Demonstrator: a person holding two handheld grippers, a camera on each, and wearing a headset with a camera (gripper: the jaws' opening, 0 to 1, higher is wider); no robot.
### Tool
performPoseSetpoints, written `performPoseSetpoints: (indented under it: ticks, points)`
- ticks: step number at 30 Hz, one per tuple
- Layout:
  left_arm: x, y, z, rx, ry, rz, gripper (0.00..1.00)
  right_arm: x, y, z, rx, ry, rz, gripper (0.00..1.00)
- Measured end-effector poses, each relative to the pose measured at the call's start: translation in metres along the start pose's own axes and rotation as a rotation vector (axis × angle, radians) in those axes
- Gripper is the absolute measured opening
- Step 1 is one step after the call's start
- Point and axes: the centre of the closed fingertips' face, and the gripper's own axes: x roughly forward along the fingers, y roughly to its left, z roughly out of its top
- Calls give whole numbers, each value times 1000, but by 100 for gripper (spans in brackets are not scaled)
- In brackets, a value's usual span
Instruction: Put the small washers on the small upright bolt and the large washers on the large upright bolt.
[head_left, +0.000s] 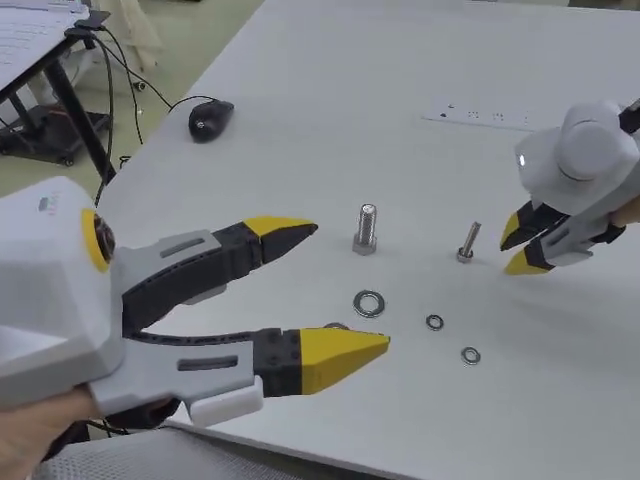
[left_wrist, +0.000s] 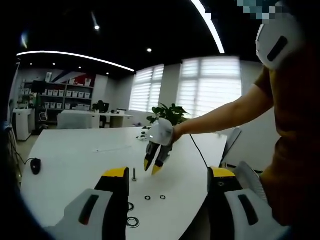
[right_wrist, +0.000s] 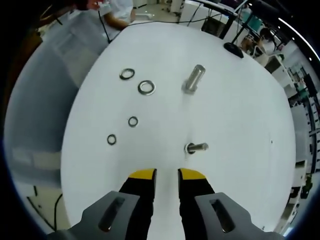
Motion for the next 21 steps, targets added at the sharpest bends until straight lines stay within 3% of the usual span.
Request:
performPoseSetpoints:
  ticks: [10, 16, 21]
  points:
    - [-8, -7, 0, 28, 1, -40, 63, 5, 57, 7, 42, -11, 35, 18]
    - [-13, -11, 0, 39, 0, -58, 63, 11, 74, 15, 64, -21, 48, 18]
    - [-20, -10, 0, 46, 1, -59, 63, 20, 79, 21, 68, -24, 58, 18]
